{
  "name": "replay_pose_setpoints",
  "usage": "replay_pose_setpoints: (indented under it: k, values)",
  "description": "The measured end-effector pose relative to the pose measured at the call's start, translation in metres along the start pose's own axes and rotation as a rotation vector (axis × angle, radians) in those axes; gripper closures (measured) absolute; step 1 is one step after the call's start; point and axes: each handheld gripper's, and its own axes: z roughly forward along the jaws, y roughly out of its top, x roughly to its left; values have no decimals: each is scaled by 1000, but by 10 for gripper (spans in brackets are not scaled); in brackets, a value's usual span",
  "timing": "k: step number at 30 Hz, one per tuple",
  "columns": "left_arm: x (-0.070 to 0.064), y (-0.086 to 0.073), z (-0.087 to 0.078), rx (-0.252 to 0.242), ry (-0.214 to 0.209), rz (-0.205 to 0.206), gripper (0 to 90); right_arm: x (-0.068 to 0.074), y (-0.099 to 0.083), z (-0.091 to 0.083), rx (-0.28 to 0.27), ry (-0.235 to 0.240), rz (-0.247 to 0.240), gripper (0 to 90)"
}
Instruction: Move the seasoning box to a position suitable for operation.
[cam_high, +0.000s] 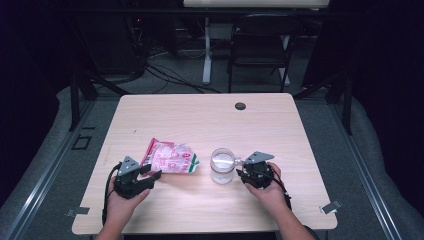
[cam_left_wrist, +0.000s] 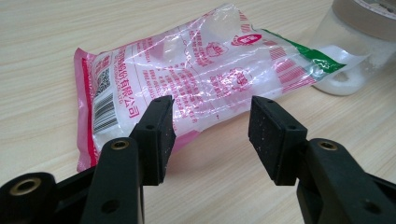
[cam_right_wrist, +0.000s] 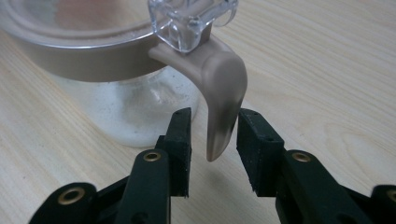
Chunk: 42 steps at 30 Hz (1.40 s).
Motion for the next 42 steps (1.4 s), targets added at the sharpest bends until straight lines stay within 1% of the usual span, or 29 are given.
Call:
replay_pose_setpoints:
  k: [3,4,5,6,7,11,12,15,21,25,27,29,30,32,33,34,36,37,39,40,42]
  values:
    - [-1,-1,0,0,1,4,510,0,1,3,10,-2,8,669]
    - [-1,-1,0,2,0,8,510,-2,2,6,9,6,18,684]
    - [-2,-1,0,6,0,8,510,-2,2,6,9,6,18,684]
    - [-2,-2,0,11,-1,10,510,-3,3,9,23,15,21,699]
    - [-2,-2,0,11,-1,10,510,-4,3,12,21,17,22,705]
    - [-3,-3,1,15,0,12,510,-5,4,17,40,24,22,738]
    - [-4,-3,1,15,-1,15,510,-5,4,18,35,25,30,746]
    - [-5,-3,1,14,-3,18,510,-5,4,18,38,27,33,753]
    - [-6,-3,0,7,-3,17,510,-4,5,18,43,15,4,766]
    - [-6,-2,1,7,-5,21,510,-3,4,17,43,23,-7,763]
    - [-6,-2,2,7,-12,24,510,-2,3,15,47,37,-26,760]
    - [-7,-1,3,8,-17,25,510,-2,3,15,45,42,-30,760]
    - [-8,-1,4,8,-19,33,510,-1,2,13,53,55,-44,760]
    - [-9,0,4,6,-20,33,510,0,2,13,47,59,-44,760]
    - [-9,0,5,9,-22,39,510,1,1,13,47,66,-54,762]
    - [-10,1,5,10,-23,43,510,3,1,12,49,85,-71,763]
    - [-11,1,6,6,-25,45,510,5,1,11,51,91,-79,764]
    - [-12,2,6,9,-26,50,510,8,0,10,49,108,-96,764]
    - [-14,3,8,9,-32,54,510,10,0,10,48,114,-104,765]
    - [-15,3,9,10,-36,56,510,12,-1,10,48,126,-117,766]
    - [-18,5,10,8,-46,66,509,12,-1,10,42,128,-119,766]
